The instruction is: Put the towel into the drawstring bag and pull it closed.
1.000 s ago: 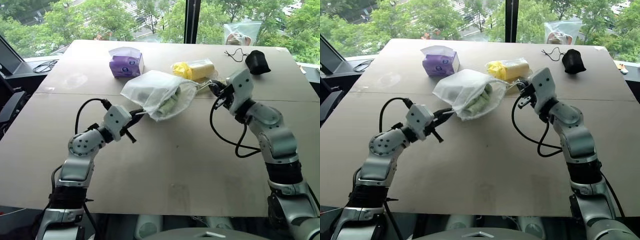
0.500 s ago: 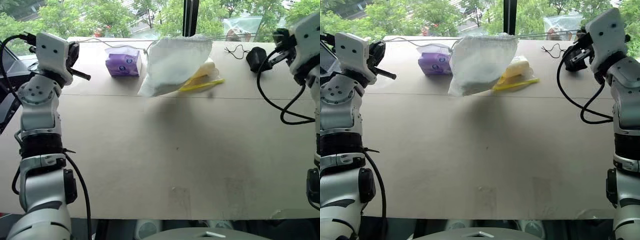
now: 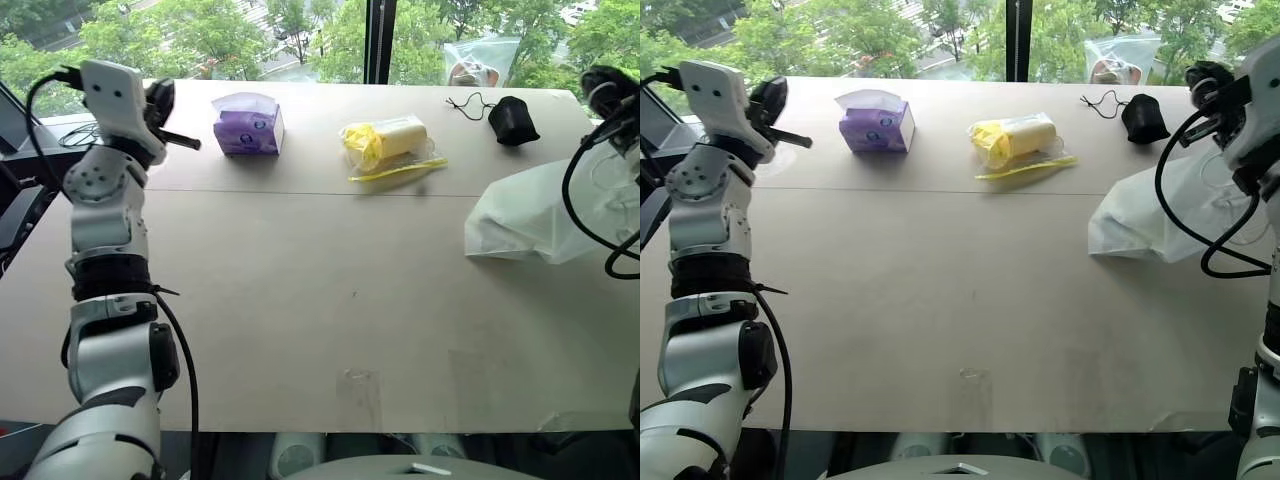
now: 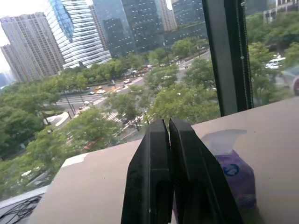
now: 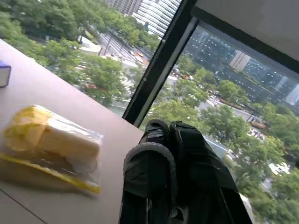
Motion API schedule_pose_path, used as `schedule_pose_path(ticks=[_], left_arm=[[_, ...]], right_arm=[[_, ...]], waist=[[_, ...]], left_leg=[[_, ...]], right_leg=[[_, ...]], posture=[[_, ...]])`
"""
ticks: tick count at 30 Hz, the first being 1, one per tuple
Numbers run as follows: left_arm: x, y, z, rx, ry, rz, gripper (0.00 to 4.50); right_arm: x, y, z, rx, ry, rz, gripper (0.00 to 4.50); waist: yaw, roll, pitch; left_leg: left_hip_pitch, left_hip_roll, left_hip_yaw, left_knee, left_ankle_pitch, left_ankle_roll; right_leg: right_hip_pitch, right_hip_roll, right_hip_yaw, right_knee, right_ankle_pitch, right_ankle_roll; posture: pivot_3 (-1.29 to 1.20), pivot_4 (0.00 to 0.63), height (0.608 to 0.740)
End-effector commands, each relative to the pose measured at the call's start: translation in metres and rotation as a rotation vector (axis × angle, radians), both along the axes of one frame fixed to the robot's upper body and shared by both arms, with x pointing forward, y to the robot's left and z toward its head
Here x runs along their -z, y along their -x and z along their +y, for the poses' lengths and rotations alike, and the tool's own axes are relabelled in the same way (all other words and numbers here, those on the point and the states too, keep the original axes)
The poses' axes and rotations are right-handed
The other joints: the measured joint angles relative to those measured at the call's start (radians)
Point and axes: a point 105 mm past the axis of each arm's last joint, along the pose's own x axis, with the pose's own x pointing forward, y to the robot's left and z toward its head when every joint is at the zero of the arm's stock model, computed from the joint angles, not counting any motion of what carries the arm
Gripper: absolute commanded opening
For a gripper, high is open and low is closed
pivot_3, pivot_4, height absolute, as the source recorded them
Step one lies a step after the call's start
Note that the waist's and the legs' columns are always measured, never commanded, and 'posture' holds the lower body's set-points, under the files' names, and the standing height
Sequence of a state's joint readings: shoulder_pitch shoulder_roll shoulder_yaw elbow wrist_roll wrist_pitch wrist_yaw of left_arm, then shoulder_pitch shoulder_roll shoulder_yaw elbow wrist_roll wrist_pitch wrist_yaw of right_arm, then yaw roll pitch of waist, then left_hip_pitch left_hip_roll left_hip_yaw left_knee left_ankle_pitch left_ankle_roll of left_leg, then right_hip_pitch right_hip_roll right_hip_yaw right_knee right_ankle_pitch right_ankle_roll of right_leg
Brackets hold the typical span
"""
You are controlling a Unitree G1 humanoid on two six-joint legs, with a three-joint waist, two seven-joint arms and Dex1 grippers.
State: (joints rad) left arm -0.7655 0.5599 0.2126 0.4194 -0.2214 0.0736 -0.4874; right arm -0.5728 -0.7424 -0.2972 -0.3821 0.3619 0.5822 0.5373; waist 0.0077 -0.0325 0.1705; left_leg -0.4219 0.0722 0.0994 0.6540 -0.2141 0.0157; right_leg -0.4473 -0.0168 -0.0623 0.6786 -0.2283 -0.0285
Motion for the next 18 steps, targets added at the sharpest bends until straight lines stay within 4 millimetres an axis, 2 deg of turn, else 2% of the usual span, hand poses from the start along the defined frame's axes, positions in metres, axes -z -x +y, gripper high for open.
schedule_pose_path(ticks=[1, 4, 7, 10, 13, 16, 18], left_arm=[[0.006, 0.015, -0.048, 0.185, 0.015, 0.034, 0.11], [0.026, 0.026, -0.079, 0.312, 0.025, 0.123, 0.11], [0.04, 0.052, -0.116, 0.527, 0.019, 0.202, 0.11], [0.048, 0.073, -0.143, 0.68, 0.05, 0.272, 0.11], [0.047, 0.087, -0.165, 0.809, 0.113, 0.329, 0.11], [0.034, 0.087, -0.18, 0.864, 0.203, 0.326, 0.83], [0.033, 0.088, -0.195, 0.903, 0.227, 0.35, 1.51]], right_arm=[[-0.033, 0.025, 0.036, -0.188, -0.041, -0.089, 0.0], [-0.058, 0.033, 0.049, -0.26, -0.089, -0.136, 0.0], [-0.08, 0.037, 0.051, -0.276, -0.101, -0.165, 0.0], [-0.083, 0.039, 0.055, -0.296, -0.088, -0.152, 0.0], [-0.08, 0.042, 0.059, -0.32, -0.075, -0.134, 0.0], [-0.084, 0.049, 0.066, -0.382, -0.098, -0.132, 0.0], [-0.091, 0.059, 0.071, -0.453, -0.139, -0.14, 0.0]], waist=[[-0.011, 0.0, 0.0], [-0.021, 0.0, 0.0], [-0.024, 0.0, 0.0], [-0.021, 0.0, 0.0], [-0.017, 0.0, 0.0], [-0.018, 0.0, 0.0], [-0.02, 0.0, 0.0]], left_leg=[[0.0, 0.0, 0.0, 0.0, 0.0, 0.0], [0.003, 0.0, 0.001, 0.0, 0.0, 0.0], [0.004, 0.001, 0.001, -0.001, 0.0, 0.0], [0.005, 0.001, 0.001, -0.002, 0.0, 0.0], [0.005, 0.0, 0.002, -0.002, 0.0, 0.001], [0.006, 0.0, 0.001, -0.001, 0.0, 0.001], [0.006, 0.0, 0.002, -0.001, 0.0, 0.001]], right_leg=[[0.0, 0.0, 0.0, 0.0, 0.0, 0.0], [0.0, 0.0, 0.003, 0.002, 0.0, 0.0], [0.001, 0.002, 0.003, 0.002, 0.0, 0.0], [0.001, 0.001, 0.004, 0.001, 0.0, 0.0], [0.001, 0.0, 0.004, 0.001, 0.0, 0.0], [0.003, 0.001, 0.004, 0.002, 0.0, 0.0], [0.002, 0.001, 0.005, 0.002, 0.0, 0.0]], posture=[[0.0, 0.15, 0.74], [0.0, 0.15, 0.74], [0.0, 0.15, 0.74], [0.0, 0.15, 0.74], [0.0, 0.15, 0.74], [0.0, 0.15, 0.74], [0.0, 0.15, 0.74]])
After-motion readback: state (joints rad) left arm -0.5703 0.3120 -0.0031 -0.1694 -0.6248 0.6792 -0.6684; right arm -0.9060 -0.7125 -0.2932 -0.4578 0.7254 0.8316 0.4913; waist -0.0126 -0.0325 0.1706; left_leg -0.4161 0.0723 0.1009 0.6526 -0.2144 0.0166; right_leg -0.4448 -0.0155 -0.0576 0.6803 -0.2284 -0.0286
